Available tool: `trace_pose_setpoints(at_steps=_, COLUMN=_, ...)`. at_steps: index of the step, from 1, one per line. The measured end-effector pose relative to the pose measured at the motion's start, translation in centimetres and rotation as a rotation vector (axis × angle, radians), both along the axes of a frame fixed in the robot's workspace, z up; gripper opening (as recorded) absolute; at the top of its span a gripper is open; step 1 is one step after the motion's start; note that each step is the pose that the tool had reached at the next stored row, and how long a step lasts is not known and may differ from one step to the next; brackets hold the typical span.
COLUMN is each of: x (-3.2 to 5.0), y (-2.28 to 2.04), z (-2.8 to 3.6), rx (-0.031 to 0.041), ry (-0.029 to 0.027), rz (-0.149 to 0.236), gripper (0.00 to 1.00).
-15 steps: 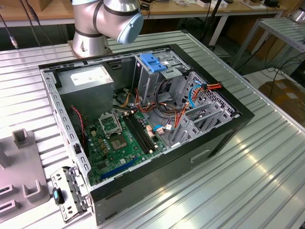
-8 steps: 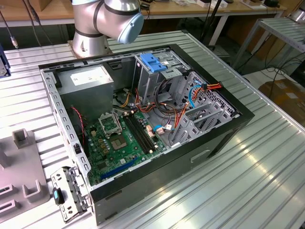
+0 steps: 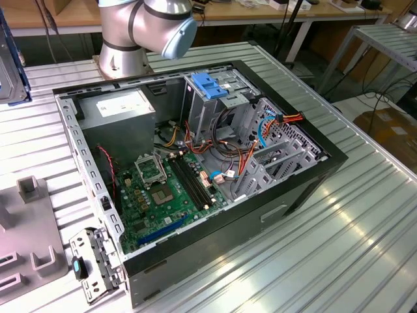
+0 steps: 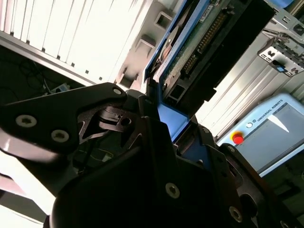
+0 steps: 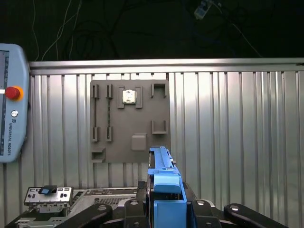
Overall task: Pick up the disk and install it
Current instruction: 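Pick up the disk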
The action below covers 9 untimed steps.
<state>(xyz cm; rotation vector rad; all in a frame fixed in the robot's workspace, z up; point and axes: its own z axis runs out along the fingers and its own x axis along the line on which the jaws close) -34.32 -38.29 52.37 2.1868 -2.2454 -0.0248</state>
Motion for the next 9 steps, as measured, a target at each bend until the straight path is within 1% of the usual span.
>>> trace_pose_setpoints(at_steps=9, x=1.29, y=-0.01, z=0.0, rx=0.0, ry=0.0, rz=0.0, gripper=0.37)
